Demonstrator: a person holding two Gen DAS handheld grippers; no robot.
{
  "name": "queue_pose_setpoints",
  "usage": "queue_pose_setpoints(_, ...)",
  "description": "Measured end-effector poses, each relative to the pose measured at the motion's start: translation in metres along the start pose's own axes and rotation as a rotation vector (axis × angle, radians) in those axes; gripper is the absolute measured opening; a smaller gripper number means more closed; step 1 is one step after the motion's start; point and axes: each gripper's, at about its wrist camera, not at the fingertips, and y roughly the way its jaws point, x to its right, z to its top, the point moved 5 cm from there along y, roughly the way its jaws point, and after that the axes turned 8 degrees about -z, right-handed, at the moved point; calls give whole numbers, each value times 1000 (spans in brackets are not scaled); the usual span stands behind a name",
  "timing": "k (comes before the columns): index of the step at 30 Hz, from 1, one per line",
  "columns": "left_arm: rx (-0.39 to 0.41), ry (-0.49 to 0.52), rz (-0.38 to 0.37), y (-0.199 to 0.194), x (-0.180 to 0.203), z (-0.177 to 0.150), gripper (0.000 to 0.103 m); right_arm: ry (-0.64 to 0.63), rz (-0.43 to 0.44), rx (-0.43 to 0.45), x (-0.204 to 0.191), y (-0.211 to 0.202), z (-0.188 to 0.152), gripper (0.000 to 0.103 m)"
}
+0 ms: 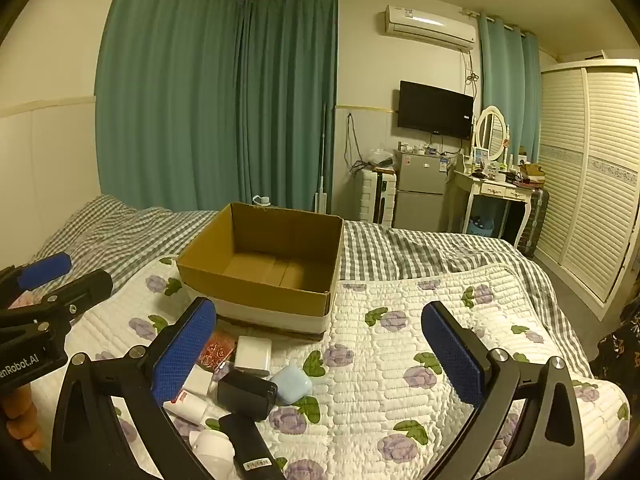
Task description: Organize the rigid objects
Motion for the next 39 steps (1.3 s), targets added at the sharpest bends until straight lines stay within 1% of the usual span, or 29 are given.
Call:
queue_pose_setpoints(6, -4, -10, -7, 0, -1, 0, 79, 0, 0, -5, 0, 1, 0, 103)
queue_pose_setpoints(12, -3, -4, 4, 4, -4, -1, 79, -4, 0, -6, 0, 2, 0, 103)
queue_pose_setpoints(16, 0, -5, 2, -1, -5, -5, 79, -1, 1, -6, -1, 3, 1, 103)
queue_pose_setpoints(19, 0, -5, 4, -1, -4, -4, 79, -6, -1, -4, -1, 3, 2, 103)
queue_pose_setpoints(21, 0, -5, 4, -4, -7, -2, 79, -5, -1, 0, 0, 6, -5, 103)
queue_pose_setpoints(39, -5, 0, 8, -3, -7, 0, 79, 2, -5, -1, 3, 4, -2, 103)
